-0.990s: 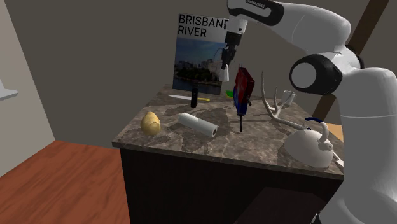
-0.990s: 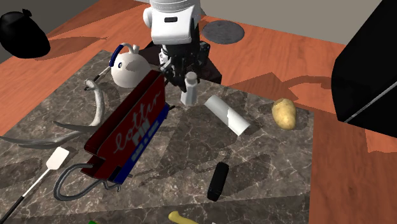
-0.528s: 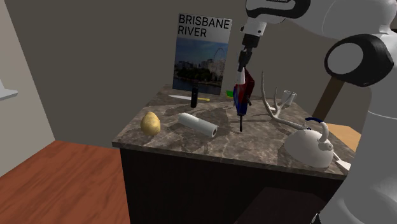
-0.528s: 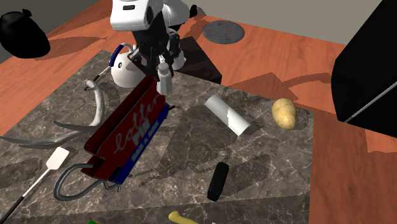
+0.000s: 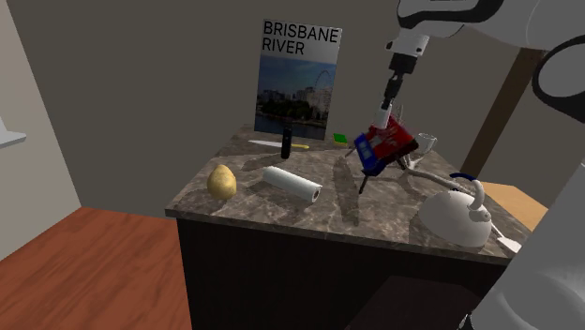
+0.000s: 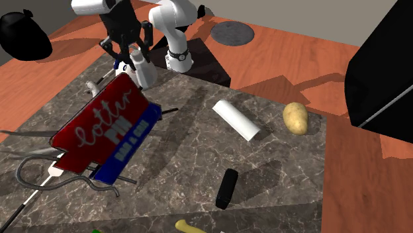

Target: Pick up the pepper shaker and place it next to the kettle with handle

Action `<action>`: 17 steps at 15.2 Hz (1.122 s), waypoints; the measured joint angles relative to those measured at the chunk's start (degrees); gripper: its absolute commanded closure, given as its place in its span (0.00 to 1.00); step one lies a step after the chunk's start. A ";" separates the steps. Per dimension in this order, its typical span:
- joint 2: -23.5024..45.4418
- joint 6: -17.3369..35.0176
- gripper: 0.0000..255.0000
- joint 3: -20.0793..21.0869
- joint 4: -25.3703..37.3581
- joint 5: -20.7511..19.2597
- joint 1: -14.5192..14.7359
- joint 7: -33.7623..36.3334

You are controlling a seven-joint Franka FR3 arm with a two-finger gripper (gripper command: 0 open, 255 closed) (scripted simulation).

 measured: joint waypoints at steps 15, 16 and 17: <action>-10.06 4.06 1.00 -5.34 -14.19 -4.02 -5.10 -10.65; -10.44 4.89 1.00 -5.23 -15.37 -4.18 -5.08 -10.53; -10.42 5.66 1.00 -5.25 -16.10 -4.17 -5.09 -10.58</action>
